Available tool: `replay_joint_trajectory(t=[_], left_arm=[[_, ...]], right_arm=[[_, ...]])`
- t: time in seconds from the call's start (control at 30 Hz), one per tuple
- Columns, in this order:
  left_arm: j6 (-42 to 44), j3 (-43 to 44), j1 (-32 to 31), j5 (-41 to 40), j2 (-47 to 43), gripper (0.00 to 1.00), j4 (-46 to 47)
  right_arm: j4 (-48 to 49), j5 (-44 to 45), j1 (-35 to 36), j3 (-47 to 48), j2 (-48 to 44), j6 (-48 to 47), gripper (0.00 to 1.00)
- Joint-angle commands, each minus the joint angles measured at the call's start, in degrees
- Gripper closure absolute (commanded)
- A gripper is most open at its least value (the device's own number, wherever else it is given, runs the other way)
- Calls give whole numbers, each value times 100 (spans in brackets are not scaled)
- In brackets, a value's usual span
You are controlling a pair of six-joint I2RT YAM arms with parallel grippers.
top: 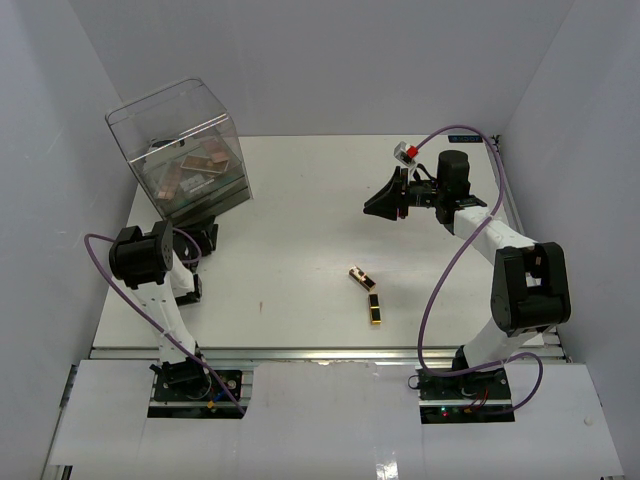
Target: Organize the makeup
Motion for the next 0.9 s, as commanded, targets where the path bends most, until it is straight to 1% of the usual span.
replay_joint_trajectory(t=[0.0, 0.2, 0.3, 0.5, 0.87], left_arm=[[16, 0, 27, 234, -97, 51, 2502], [43, 113, 36, 97, -253, 49, 2382], [3, 203, 53, -30, -217, 48, 2235], [-156, 460, 71, -7, -143, 48, 2191], [-195, 465, 106, -143, -148, 49, 2116]], right_arm=[[211, -87, -31, 9, 44, -8, 66], [211, -95, -30, 18, 62, -8, 66], [209, -95, -31, 18, 46, -14, 66], [196, -87, -31, 9, 57, -19, 66], [194, -78, -31, 9, 53, -25, 66]])
